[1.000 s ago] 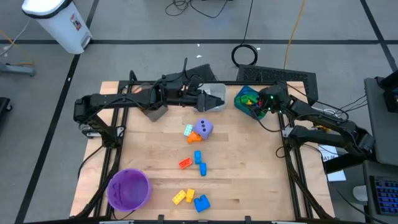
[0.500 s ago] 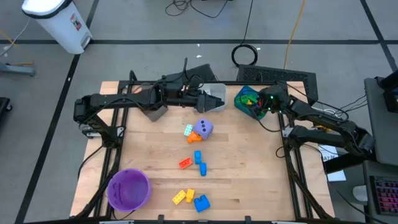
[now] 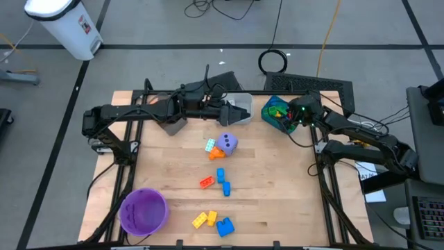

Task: Pick & Place Toys
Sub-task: Put the orange game piece into the blue bin

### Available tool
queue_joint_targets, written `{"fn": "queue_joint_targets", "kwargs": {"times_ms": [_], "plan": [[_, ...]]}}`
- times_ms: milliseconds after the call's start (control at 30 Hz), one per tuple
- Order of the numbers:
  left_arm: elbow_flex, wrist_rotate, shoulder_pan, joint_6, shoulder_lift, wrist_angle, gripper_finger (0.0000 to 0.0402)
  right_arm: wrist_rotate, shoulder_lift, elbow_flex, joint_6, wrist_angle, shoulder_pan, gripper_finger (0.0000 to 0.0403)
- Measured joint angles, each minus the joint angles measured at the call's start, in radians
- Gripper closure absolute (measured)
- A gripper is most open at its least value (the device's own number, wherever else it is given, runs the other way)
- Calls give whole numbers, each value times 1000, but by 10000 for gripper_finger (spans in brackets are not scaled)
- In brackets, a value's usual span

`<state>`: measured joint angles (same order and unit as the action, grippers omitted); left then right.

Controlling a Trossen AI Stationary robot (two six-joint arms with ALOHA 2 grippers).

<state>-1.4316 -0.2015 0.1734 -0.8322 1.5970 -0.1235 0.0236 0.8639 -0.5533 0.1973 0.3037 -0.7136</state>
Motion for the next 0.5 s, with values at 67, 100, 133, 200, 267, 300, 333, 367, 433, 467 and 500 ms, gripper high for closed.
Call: {"fn": "queue_joint_targets", "kwargs": {"times_ms": [67, 100, 133, 200, 267, 300, 333, 367, 433, 467, 500], "plan": [[0, 0, 0, 0, 0, 0, 73, 0, 0, 0, 0, 0, 0, 99], [0, 0, 0, 0, 0, 0, 73, 0, 0, 0, 0, 0, 0, 99], [0, 0, 0, 0, 0, 0, 73, 0, 0, 0, 0, 0, 0, 99], [0, 1, 0, 0, 0, 0, 73, 0, 0, 0, 0, 0, 0, 100], [0, 1, 0, 0, 0, 0, 73, 0, 0, 0, 0, 0, 0, 101], [0, 1, 0, 0, 0, 0, 73, 0, 0, 0, 0, 0, 0, 101], [0, 1, 0, 0, 0, 0, 73, 0, 0, 0, 0, 0, 0, 100], [0, 1, 0, 0, 0, 0, 73, 0, 0, 0, 0, 0, 0, 99], [0, 1, 0, -1, 0, 0, 73, 0, 0, 0, 0, 0, 0, 99], [0, 1, 0, -4, 0, 0, 73, 0, 0, 0, 0, 0, 0, 99], [0, 1, 0, -5, 0, 0, 73, 0, 0, 0, 0, 0, 0, 99]]}}
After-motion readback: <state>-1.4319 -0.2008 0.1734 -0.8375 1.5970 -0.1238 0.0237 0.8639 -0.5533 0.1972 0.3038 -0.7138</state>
